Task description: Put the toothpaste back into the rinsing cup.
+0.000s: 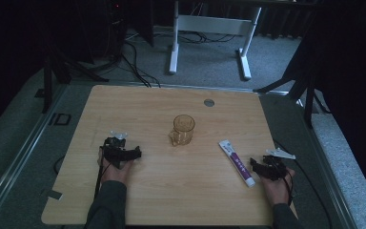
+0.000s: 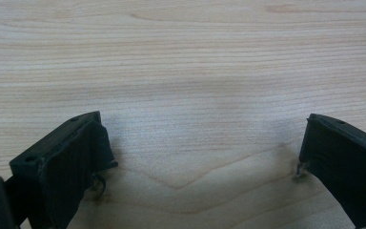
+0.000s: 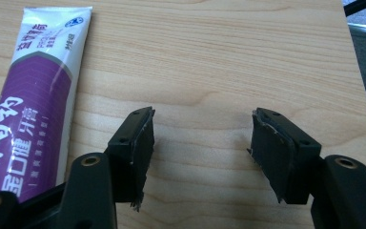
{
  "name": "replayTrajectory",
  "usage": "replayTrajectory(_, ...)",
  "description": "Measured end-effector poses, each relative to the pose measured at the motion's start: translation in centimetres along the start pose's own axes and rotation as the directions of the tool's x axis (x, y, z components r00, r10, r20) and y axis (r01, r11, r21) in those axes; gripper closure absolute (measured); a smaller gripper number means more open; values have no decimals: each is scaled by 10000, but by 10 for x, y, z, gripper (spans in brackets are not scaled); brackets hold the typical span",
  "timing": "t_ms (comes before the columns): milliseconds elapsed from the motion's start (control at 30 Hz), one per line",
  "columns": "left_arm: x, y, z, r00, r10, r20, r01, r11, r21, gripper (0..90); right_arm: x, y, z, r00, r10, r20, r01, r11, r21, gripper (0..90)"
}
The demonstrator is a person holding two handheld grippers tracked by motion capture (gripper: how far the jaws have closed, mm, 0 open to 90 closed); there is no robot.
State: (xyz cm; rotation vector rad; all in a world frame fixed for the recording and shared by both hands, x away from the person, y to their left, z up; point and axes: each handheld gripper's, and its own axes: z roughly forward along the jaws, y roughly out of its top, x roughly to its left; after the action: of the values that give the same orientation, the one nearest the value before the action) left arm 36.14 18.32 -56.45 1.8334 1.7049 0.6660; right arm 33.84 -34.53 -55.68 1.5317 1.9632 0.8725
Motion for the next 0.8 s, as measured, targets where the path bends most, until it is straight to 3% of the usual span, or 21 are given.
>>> replayTrajectory(67, 0, 0, 0, 10000, 6, 6, -6, 10000, -1, 14, 0, 0, -3, 9998, 164, -68, -164, 9998, 66, 434)
replayTrajectory(800, 0, 0, 0, 10000, 22, 26, -22, 10000, -4, 14, 2, 17, -24, 9992, -270, 286, 247, 9965, 800, 461)
